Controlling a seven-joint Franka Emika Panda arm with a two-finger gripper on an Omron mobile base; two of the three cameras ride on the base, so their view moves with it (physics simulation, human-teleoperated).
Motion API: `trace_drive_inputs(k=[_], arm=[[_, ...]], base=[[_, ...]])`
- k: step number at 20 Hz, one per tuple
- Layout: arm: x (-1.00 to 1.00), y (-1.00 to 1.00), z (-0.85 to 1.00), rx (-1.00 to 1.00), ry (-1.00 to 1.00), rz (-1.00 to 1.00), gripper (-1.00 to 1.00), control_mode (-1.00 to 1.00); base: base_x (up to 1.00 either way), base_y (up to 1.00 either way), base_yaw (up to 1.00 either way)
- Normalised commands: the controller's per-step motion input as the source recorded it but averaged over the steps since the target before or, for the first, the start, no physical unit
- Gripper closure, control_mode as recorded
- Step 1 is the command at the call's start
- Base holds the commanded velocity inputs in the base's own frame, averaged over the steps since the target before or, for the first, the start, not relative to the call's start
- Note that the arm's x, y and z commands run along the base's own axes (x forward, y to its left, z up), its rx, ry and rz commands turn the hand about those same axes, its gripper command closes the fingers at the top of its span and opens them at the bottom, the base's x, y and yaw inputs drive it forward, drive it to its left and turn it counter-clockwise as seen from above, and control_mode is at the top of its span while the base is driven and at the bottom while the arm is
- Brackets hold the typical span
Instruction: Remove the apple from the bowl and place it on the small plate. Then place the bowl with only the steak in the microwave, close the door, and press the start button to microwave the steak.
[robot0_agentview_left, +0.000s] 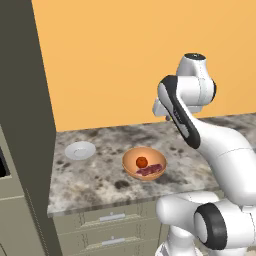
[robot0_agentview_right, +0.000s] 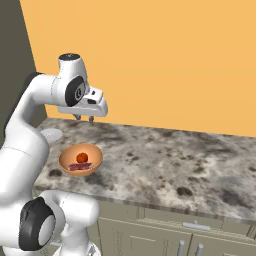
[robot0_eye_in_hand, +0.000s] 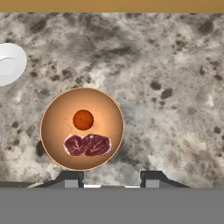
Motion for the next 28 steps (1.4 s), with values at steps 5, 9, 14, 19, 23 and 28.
trace_drive_inputs(k=[5,9,14,19,23,28], arm=[[-0.18,0.51,-0.35,-0.05,0.02,-0.02,-1.00,-1.00],[0.00,0.77,-0.85,-0.22,0.31,0.00,-1.00,-1.00],[0.33,0.18,-0.81,-0.03,0.18,0.01,-1.00,-1.00],[0.51,0.02,-0.72,0.00,0.04,0.03,-1.00,-1.00],[0.24,0.08,-0.59,0.00,0.05,0.00,-1.00,-1.00],[0.10,0.06,-0.48,-0.01,0.08,0.00,-1.00,-1.00]], base=[[0.00,0.00,0.00],[0.00,0.00,0.00],[0.00,0.00,0.00],[0.00,0.00,0.00],[0.00,0.00,0.00],[0.00,0.00,0.00]])
